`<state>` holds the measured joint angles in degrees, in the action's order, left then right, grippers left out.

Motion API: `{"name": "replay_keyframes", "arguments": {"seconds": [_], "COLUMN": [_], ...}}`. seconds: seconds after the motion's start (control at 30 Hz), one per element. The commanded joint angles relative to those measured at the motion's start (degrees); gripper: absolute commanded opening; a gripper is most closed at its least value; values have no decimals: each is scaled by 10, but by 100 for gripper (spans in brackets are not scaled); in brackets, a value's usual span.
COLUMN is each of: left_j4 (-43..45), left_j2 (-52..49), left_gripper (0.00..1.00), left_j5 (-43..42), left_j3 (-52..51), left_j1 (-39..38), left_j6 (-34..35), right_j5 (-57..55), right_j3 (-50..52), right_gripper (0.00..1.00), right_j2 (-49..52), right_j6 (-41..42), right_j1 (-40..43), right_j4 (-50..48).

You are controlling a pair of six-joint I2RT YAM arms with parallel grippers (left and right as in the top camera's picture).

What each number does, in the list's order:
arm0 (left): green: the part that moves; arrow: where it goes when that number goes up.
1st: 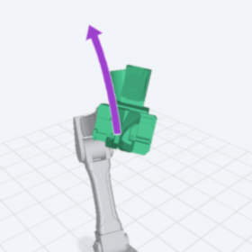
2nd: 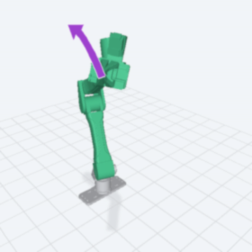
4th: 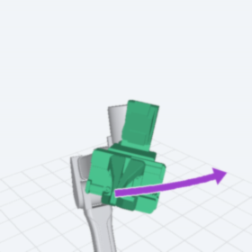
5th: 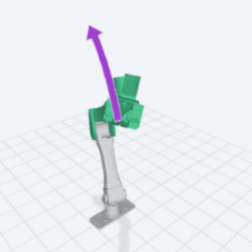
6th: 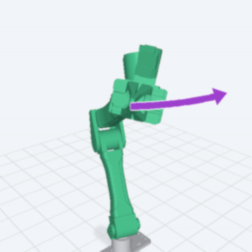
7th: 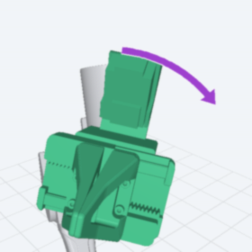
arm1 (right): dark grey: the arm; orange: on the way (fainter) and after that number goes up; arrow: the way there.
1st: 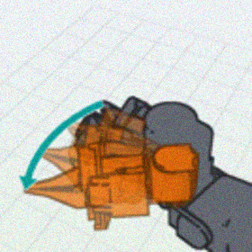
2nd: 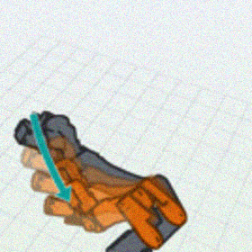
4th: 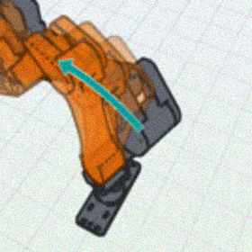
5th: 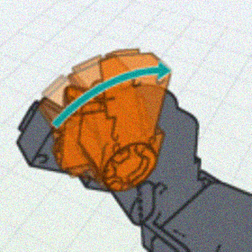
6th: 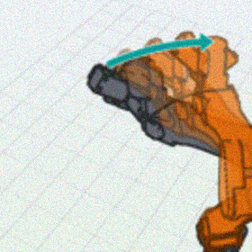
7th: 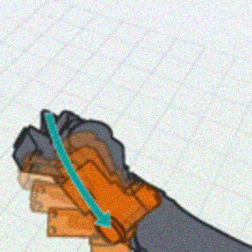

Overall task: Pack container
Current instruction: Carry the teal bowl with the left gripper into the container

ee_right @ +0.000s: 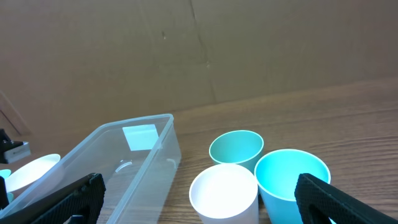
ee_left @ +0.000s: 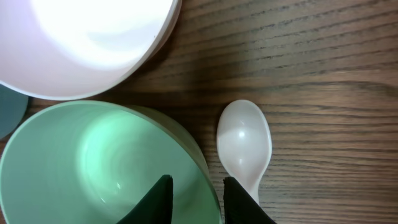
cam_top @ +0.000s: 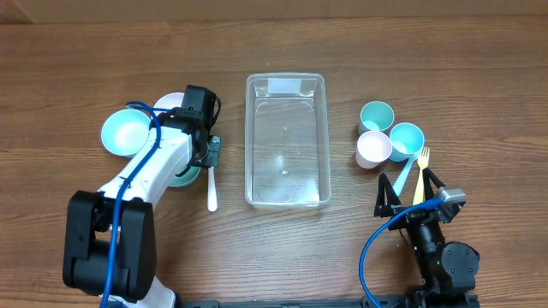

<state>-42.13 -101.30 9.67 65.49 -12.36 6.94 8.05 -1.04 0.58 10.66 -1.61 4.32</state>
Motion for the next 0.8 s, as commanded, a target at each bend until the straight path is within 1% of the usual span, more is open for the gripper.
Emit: {"name": "replay_keyframes", "arguments": {"seconds": [0.0, 0.03, 0.1, 0.13, 0.33, 0.5, 0.57, 0.63, 0.77], "left_j4": [2, 2, 2, 0, -77, -132, -146, -143, -104], "left_j2": [-45, -54, -55, -55, -17, 68, 108, 141, 174], "left_gripper": [19, 13, 5, 4, 4, 4, 4, 4, 4], "left_j5": [0, -1, 0, 0, 21, 5, -36, -65, -81], "left_j3": [-5, -5, -5, -2, 70, 137, 162, 180, 217], "left_j1": [-1, -1, -1, -1, -1, -16, -32, -60, -149], "left_j6": [-3, -3, -3, -3, 5, 22, 23, 22, 16], "right_j5": [-5, -5, -5, -5, -5, -5, -5, -5, -5], "right_j3": [6, 6, 6, 6, 6, 6, 6, 6, 6], "right_gripper": [100, 100, 100, 100, 100, 100, 100, 100, 100], "right_j2": [-4, -4, -4, -4, -4, -4, -4, -4, -4], "right_j6": [-2, -2, -2, -2, -2, -2, -2, -2, -2], "right_j1": [-3, -3, -3, -3, -3, -3, -3, -3, -3], "right_j4": [-3, -3, -3, -3, -3, -3, -3, -3, -3]}}
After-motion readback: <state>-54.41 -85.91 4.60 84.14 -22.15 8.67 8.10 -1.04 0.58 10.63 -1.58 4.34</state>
